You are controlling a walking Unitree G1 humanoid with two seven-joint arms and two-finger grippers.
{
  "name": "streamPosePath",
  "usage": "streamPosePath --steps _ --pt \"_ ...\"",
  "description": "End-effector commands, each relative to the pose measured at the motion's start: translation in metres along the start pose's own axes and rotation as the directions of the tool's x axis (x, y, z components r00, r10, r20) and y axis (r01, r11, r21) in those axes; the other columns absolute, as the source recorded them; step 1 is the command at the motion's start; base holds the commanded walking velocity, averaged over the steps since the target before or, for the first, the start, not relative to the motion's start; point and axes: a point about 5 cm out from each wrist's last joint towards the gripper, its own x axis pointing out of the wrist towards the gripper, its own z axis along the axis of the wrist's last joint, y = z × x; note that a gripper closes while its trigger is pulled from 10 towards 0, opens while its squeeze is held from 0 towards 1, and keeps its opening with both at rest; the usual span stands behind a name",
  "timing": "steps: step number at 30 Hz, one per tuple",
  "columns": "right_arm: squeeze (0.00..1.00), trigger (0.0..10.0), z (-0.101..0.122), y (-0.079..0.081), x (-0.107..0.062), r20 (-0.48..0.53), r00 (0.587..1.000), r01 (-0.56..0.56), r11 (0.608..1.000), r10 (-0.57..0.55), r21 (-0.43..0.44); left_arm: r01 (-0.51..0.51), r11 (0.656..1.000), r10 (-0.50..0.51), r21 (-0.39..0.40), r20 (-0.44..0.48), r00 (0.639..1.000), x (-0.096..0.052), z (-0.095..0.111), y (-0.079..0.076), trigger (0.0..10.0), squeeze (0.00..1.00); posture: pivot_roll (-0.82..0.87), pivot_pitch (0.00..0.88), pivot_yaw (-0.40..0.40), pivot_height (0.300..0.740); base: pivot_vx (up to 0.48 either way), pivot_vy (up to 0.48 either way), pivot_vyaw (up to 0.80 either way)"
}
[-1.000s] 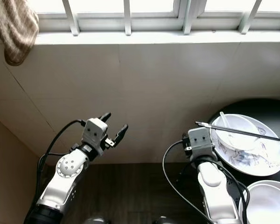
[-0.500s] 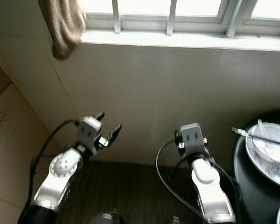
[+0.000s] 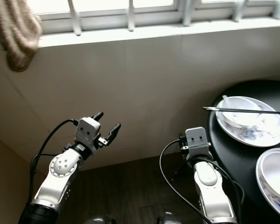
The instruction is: Kitchen organization
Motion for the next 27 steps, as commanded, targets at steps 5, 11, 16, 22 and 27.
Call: streamPosePath --steps 5,11,16,22,27 --pt "0.00 10.0 0.003 0.002 0.000 0.008 1.000 0.000 1.000 0.000 0.016 -0.008 1.000 0.008 0.015 -0.005 1.000 -0.001 0.001 0.006 10.0 0.00 0.04 0.000 -0.011 0.740 0.000 0.000 -0.80" --pt "0.00 10.0 0.019 0.002 -0.001 0.130 0.991 0.016 0.990 0.002 -0.144 -0.009 1.000 0.009 0.014 -0.006 1.000 -0.001 0.001 0.005 10.0 0.00 0.04 0.000 -0.013 0.740 0.000 0.000 -0.80" --pt "0.00 10.0 0.024 0.001 -0.001 0.175 0.984 0.057 0.971 -0.016 -0.234 -0.010 1.000 0.010 0.013 -0.006 1.000 0.000 0.001 0.005 10.0 0.00 0.04 0.000 -0.016 0.740 0.000 0.000 -0.41" --pt "0.00 10.0 0.018 -0.005 0.002 0.133 0.988 0.107 0.966 -0.077 -0.235 -0.011 1.000 0.011 0.011 -0.006 1.000 0.000 0.001 0.005 10.0 0.00 0.05 0.000 -0.019 0.740 0.000 0.000 0.00" --pt "0.00 10.0 0.015 -0.008 0.003 0.113 0.988 0.123 0.975 -0.103 -0.186 -0.009 1.000 0.009 0.009 -0.007 1.000 0.000 0.000 0.005 10.0 0.00 0.05 0.000 -0.019 0.740 0.000 0.000 -0.48"
